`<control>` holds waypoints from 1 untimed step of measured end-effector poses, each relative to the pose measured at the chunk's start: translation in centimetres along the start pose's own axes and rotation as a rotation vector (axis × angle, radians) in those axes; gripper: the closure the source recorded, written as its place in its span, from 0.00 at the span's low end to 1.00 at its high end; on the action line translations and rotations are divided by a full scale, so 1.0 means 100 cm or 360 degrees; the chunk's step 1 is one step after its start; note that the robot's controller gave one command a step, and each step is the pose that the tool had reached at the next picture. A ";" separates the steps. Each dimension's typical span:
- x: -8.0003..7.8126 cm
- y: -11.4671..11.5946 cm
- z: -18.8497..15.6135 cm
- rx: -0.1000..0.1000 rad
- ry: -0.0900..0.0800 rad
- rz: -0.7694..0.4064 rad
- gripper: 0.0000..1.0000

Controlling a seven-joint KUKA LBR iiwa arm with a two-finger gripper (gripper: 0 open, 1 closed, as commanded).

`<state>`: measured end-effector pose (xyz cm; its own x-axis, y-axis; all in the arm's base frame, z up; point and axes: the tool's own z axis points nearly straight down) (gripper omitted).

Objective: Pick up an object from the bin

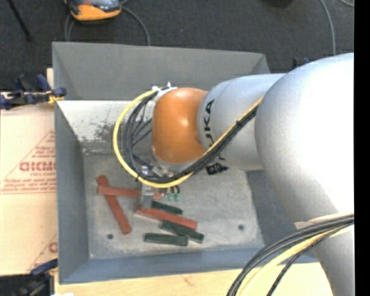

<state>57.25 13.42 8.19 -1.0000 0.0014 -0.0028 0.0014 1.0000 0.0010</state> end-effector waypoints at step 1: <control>0.000 0.000 0.000 0.0000 0.0000 0.0001 1.00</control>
Offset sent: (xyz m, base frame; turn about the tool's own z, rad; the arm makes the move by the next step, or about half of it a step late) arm 0.0205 0.0148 0.1116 -0.0194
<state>57.25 13.42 8.19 -1.0000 0.0022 -0.0027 0.0022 1.0000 0.0013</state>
